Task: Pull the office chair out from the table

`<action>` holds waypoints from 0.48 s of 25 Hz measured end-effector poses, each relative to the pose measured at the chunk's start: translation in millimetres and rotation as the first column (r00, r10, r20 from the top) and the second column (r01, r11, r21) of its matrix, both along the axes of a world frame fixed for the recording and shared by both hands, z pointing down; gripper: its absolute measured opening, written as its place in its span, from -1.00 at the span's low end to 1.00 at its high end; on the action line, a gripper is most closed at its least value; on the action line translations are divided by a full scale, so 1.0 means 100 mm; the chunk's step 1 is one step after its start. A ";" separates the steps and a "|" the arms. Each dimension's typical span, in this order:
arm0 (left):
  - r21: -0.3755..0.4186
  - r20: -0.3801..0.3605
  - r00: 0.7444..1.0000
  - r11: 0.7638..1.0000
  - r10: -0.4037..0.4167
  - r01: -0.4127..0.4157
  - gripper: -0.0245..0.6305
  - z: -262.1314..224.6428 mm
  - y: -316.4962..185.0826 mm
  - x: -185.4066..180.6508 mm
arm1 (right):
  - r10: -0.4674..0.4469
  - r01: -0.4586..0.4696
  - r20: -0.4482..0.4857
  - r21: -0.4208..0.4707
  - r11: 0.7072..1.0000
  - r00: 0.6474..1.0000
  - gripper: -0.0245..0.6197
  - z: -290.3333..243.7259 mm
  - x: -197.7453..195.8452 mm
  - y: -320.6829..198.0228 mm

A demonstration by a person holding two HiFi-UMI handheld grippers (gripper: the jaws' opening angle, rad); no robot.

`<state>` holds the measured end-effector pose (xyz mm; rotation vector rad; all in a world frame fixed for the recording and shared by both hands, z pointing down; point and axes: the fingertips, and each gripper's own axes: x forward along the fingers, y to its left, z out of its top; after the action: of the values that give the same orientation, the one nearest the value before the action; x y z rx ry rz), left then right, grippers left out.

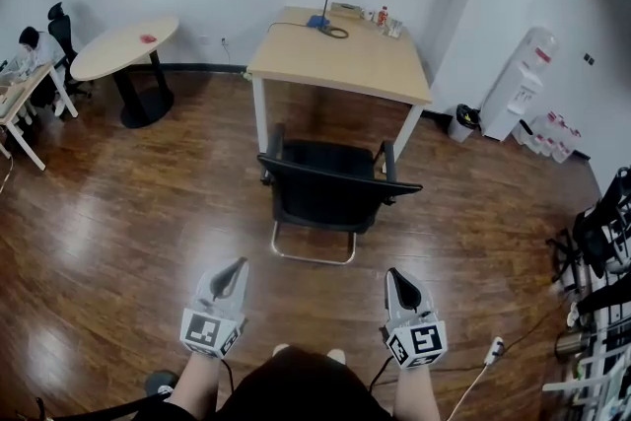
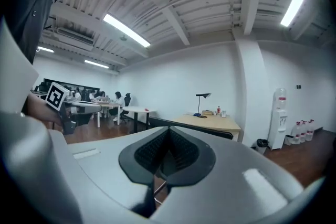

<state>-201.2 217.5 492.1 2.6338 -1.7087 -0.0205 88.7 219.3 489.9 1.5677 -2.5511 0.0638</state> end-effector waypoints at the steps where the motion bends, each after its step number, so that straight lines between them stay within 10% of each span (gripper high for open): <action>1: 0.004 0.001 1.000 1.000 -0.010 0.010 -0.92 -0.02 0.03 0.01 | 0.002 -0.002 0.011 0.007 1.000 1.000 -0.89 -0.01 0.06 0.03; 12: 0.022 -0.061 0.996 0.998 -0.061 0.063 -0.92 -0.21 0.20 0.31 | -0.014 0.012 0.080 0.026 1.000 0.997 -0.89 -0.04 0.45 0.23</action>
<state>-169.9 237.8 470.8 2.5674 -1.7815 -0.1202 133.9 241.9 485.4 1.5884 -2.6332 0.0952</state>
